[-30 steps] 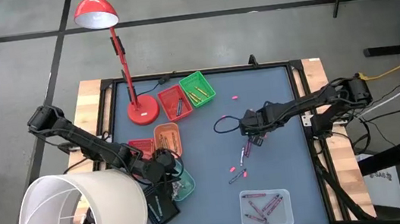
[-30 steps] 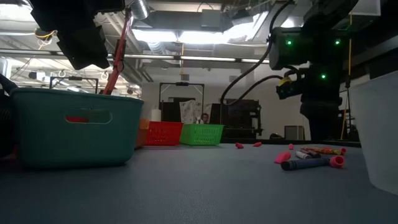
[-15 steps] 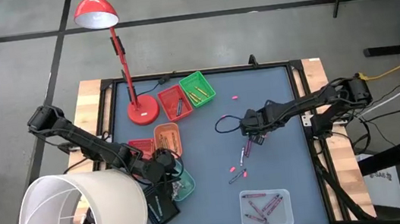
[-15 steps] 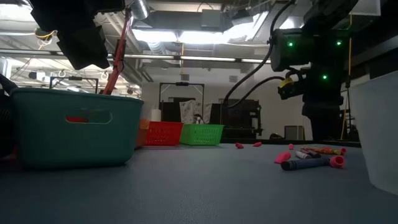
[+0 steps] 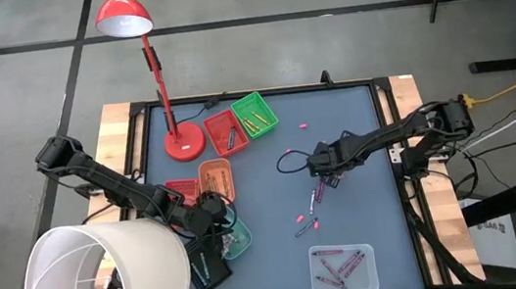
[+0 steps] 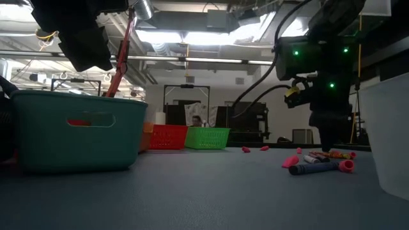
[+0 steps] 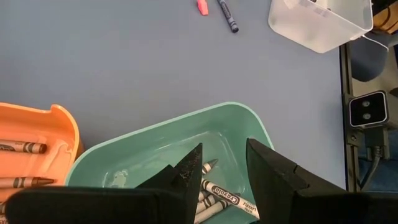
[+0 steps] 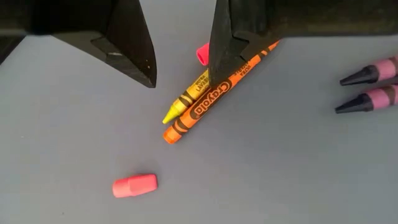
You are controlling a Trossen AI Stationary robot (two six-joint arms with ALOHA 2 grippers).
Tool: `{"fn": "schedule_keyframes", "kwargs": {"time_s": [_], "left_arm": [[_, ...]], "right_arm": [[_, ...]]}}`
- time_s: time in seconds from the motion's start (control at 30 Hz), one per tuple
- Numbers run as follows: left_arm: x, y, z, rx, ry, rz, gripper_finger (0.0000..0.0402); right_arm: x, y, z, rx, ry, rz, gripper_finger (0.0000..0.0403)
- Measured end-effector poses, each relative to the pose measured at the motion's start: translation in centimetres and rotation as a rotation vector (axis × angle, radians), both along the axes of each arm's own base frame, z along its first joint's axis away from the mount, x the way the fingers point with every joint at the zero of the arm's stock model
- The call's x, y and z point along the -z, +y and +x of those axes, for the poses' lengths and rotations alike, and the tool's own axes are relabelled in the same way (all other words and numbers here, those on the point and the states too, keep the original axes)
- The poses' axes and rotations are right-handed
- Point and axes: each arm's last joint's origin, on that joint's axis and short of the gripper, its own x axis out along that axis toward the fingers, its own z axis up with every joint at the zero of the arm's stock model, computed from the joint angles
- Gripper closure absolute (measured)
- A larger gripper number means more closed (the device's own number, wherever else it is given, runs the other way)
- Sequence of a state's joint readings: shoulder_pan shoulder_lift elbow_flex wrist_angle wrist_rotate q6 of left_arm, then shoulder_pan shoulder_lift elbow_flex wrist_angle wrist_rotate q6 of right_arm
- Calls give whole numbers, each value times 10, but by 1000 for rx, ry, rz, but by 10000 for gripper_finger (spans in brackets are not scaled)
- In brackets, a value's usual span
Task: Sort crayons
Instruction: Put the yellow crayon into the green basket
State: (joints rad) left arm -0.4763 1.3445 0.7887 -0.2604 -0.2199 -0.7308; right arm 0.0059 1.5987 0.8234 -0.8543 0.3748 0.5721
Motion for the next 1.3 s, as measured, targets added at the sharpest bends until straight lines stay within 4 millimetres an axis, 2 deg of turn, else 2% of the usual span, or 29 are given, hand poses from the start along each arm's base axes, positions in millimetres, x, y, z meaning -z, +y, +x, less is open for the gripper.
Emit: {"fn": "schedule_keyframes", "kwargs": {"time_s": [1.3], "left_arm": [[0, 0, 0, 0, 0, 0, 294]], "right_arm": [[1, 3, 2, 41, -23, 97, 258]]}}
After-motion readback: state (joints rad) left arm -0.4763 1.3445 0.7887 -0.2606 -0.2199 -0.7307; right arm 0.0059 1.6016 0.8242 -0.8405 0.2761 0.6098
